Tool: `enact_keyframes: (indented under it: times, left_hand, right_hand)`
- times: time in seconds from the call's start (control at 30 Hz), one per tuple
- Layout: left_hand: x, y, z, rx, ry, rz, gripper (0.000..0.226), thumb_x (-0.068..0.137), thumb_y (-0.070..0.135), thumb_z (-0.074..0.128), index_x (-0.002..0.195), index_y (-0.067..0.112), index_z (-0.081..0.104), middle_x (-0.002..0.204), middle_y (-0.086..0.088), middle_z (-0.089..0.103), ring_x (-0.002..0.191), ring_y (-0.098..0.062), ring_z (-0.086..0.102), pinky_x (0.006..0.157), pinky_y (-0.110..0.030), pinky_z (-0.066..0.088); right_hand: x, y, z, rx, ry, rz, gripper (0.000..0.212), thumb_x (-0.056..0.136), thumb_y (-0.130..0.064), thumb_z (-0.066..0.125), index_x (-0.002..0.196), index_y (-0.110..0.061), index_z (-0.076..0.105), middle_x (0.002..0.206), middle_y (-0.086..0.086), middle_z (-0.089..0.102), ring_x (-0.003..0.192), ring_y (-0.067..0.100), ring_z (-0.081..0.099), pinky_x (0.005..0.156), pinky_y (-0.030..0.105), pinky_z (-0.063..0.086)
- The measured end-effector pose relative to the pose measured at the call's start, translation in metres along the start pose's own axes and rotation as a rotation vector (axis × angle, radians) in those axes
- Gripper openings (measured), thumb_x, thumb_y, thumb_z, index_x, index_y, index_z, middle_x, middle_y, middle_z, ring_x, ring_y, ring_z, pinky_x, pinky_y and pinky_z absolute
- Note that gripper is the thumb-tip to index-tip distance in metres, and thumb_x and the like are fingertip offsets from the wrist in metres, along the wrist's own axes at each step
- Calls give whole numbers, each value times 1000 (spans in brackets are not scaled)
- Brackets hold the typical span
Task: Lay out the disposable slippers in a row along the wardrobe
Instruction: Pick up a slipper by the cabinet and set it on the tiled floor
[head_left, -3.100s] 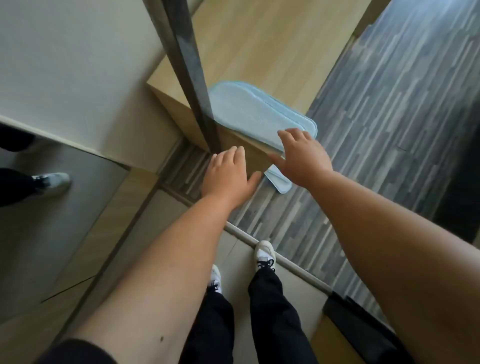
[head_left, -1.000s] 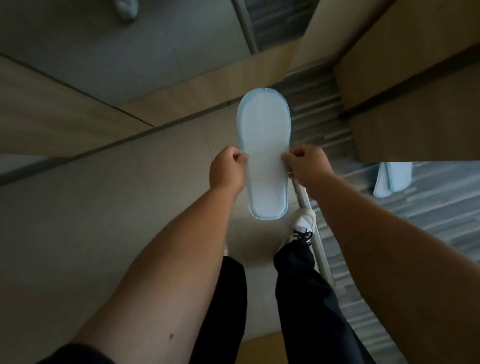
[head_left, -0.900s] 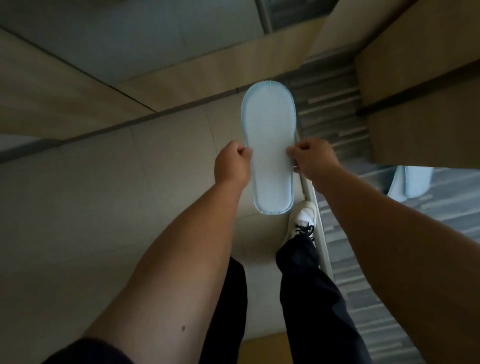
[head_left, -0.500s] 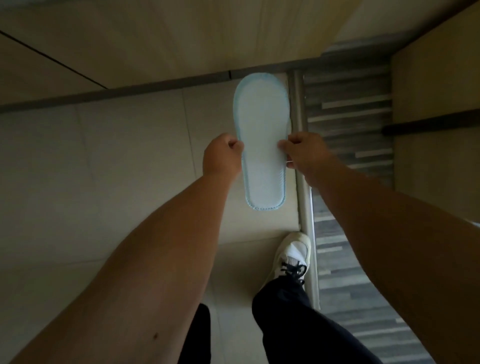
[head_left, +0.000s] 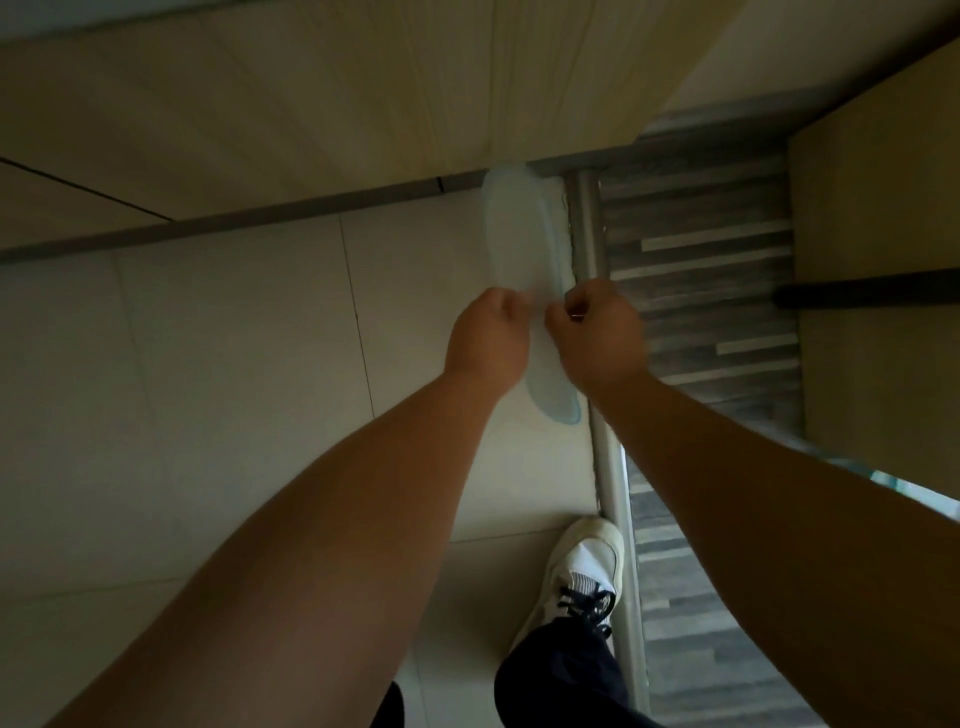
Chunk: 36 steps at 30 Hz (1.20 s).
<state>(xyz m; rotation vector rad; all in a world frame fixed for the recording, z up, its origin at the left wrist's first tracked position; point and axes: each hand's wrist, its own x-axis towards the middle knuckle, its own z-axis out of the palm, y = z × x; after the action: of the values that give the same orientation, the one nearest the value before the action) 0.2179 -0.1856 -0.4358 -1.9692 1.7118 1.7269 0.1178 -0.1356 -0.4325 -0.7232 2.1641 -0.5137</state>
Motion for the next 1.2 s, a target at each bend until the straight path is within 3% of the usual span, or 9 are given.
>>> enact_keyframes:
  times: [0.17,0.3,0.4,0.47,0.6,0.73,0.87,0.97,1.2]
  left_hand:
    - [-2,-2,4,-236,-53,-67,25,95,36,49,90,18,65,96,-14,72,90,-29,70,86,-51,56]
    - [3,-17,-8,-358,-40,-118,26,95,23,49,97,3,65,104,-24,69,94,-37,69,83,-54,57]
    - [5,-20,-17,-387,-108,-125,21,100,16,45,103,6,64,110,-18,69,99,-32,69,82,-41,59]
    - [10,-21,-19,-413,-153,-131,18,100,15,45,103,9,62,109,-15,68,97,-29,68,81,-37,59]
    - [33,-21,-16,-419,-162,-157,16,98,13,49,95,10,64,101,-17,66,89,-28,64,81,-41,56]
    - [68,-36,-8,-230,17,-148,21,90,22,62,69,16,61,82,-18,66,76,-29,62,74,-42,55]
    - [92,-45,7,11,104,-85,19,91,27,60,80,12,65,92,-16,70,84,-29,65,77,-36,53]
    - [106,-49,16,106,143,-49,24,93,29,56,91,7,66,97,-14,70,90,-27,64,74,-30,48]
    - [116,-50,27,240,183,12,23,95,29,52,97,9,65,101,-13,69,95,-29,64,76,-32,46]
  right_hand:
    - [-18,3,13,-75,-36,-171,19,98,-21,53,108,-12,66,97,4,69,84,14,63,71,23,48]
    - [-25,8,6,-90,-22,-308,19,95,-12,56,105,-4,70,102,16,71,90,28,66,78,24,46]
    - [-8,15,-5,-79,85,-179,28,95,-14,56,119,-1,63,120,20,62,111,34,59,92,30,42]
    - [12,19,-10,-53,-10,46,40,97,-23,54,132,-2,54,135,20,54,125,34,51,103,33,37]
    - [42,20,-5,108,-161,154,19,89,-27,62,94,-12,71,98,17,71,94,35,67,87,51,55]
    - [80,48,19,161,-163,175,19,73,-38,66,67,-20,65,86,18,71,85,38,69,76,58,57]
    - [87,42,29,72,-108,192,30,80,-31,68,57,-15,56,67,12,63,73,34,65,68,42,56]
    - [95,49,35,-14,-35,166,29,90,-23,62,63,-12,55,67,6,56,71,24,55,61,28,38]
    - [108,52,39,-202,15,146,26,94,-28,55,99,-6,66,102,15,68,97,32,63,71,29,37]
